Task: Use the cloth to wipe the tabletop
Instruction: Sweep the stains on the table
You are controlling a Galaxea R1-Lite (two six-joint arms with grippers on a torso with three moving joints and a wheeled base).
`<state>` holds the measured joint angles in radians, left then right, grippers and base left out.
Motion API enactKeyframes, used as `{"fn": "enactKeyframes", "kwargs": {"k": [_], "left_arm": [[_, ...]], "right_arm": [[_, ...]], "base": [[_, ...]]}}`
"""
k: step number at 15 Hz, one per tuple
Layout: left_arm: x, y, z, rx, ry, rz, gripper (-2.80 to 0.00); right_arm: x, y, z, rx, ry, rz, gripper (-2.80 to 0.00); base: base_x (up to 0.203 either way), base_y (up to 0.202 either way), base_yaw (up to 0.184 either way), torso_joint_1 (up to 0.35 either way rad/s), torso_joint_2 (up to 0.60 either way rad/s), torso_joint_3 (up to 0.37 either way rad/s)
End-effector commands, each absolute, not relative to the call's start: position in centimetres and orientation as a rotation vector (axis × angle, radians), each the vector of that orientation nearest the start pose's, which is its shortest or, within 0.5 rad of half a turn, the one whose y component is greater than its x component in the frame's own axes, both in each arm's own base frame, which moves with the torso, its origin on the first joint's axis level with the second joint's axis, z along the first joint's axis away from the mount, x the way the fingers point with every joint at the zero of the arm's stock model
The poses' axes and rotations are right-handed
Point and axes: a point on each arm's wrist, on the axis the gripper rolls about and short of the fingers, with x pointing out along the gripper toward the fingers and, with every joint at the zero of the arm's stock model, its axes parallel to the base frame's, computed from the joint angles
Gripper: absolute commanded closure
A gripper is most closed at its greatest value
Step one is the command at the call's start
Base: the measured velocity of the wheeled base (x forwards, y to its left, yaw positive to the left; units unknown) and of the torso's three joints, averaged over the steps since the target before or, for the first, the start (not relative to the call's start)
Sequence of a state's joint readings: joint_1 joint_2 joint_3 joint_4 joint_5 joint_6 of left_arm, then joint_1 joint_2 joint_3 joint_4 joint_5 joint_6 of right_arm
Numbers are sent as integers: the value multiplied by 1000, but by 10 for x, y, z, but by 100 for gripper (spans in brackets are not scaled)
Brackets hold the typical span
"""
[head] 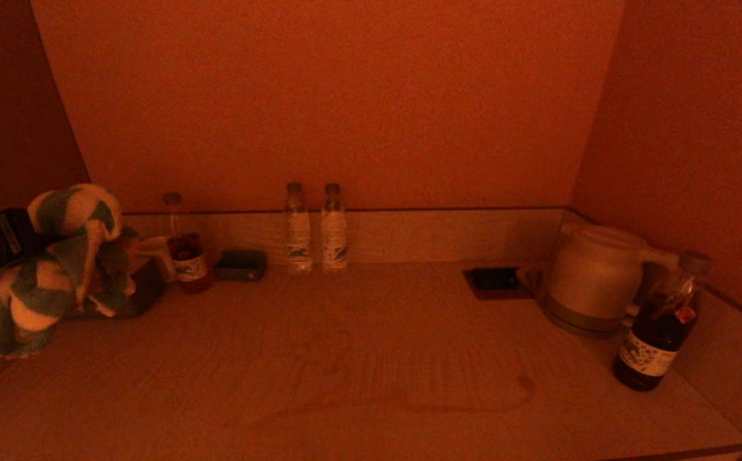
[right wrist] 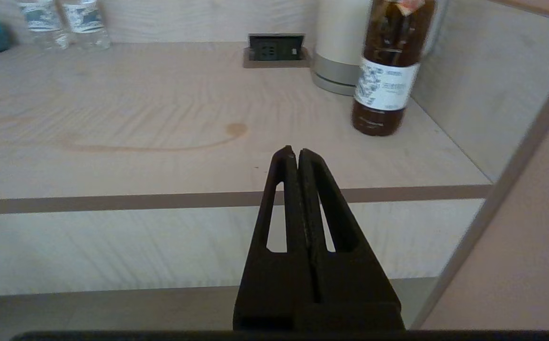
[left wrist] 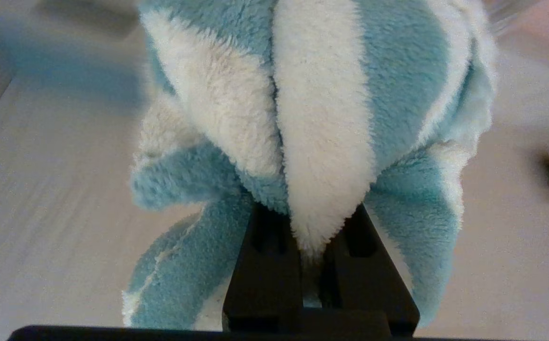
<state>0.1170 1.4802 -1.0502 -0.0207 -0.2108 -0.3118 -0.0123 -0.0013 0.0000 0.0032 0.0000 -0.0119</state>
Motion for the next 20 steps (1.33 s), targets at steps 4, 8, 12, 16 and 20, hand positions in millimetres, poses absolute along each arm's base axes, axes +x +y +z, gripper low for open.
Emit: {"fn": "enactKeyframes", "kwargs": {"k": [4,8,12,16,20], "left_arm": [[276,-16,252,-349,350,-236,0],[301,-61,222,-343,430,-394,0],[307,-112,188,-358,578,-494,0],[314,-141,156,-323,664,-437,0],[322,-152,120,-264,738,-314,0]], "right_arm": [[-23,0,75,-12,3,-12,0],[-23,0,75,-12,3,-12,0],[-23,0,75,-12,3,-12,0],[-23,0,75,-12,3,-12,0],[-23,0,75,-12,3,-12,0]], "base": [[0,0,0,0,0,0],[0,0,0,0,0,0],[0,0,0,0,0,0],[0,0,0,0,0,0],[0,0,0,0,0,0]]}}
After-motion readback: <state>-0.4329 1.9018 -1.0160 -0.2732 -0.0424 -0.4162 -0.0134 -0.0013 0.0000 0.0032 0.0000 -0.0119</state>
